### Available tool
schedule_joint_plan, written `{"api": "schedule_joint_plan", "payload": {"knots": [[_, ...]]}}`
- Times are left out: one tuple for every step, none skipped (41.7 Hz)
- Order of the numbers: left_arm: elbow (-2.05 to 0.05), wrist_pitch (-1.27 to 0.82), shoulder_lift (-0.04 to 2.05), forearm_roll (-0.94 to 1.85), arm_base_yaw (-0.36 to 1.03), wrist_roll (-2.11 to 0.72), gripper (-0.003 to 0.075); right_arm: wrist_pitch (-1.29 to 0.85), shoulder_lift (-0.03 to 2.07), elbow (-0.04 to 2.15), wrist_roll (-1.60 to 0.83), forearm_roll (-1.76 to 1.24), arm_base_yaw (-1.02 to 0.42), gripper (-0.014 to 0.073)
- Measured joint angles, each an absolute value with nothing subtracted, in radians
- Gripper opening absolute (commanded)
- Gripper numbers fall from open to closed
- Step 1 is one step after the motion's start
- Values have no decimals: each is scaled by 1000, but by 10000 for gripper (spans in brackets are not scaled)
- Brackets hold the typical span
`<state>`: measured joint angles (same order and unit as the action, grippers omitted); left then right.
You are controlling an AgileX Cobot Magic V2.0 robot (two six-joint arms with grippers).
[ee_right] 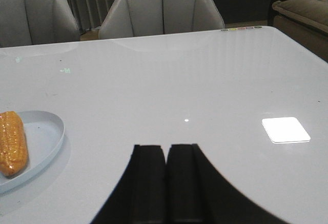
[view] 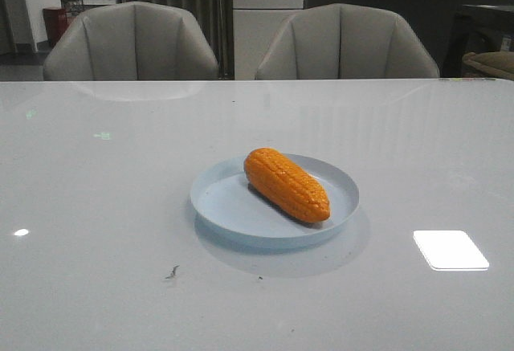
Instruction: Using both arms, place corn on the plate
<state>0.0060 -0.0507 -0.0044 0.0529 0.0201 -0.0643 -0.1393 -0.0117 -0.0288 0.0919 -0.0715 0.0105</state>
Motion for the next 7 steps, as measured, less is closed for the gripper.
{"api": "schedule_joint_plan", "payload": {"knots": [[6,-51,-4,53,20,-64,90,-139,-12,-29,92,-71,10,66],[6,-51,-4,53,20,-64,90,-139,-12,-29,92,-71,10,66],[6,-51,-4,53,20,-64,90,-139,-12,-29,92,-71,10,66],[6,-51,-4,53,20,-64,90,-139,-12,-29,92,-71,10,66],[6,-51,-4,53,20,-64,90,-139,-12,-29,92,-71,10,66],[6,-51,-4,53,20,-64,90,-139,-12,-29,92,-71,10,66],[6,-51,-4,53,20,-64,90,-139,-12,-29,92,-71,10,66]]}}
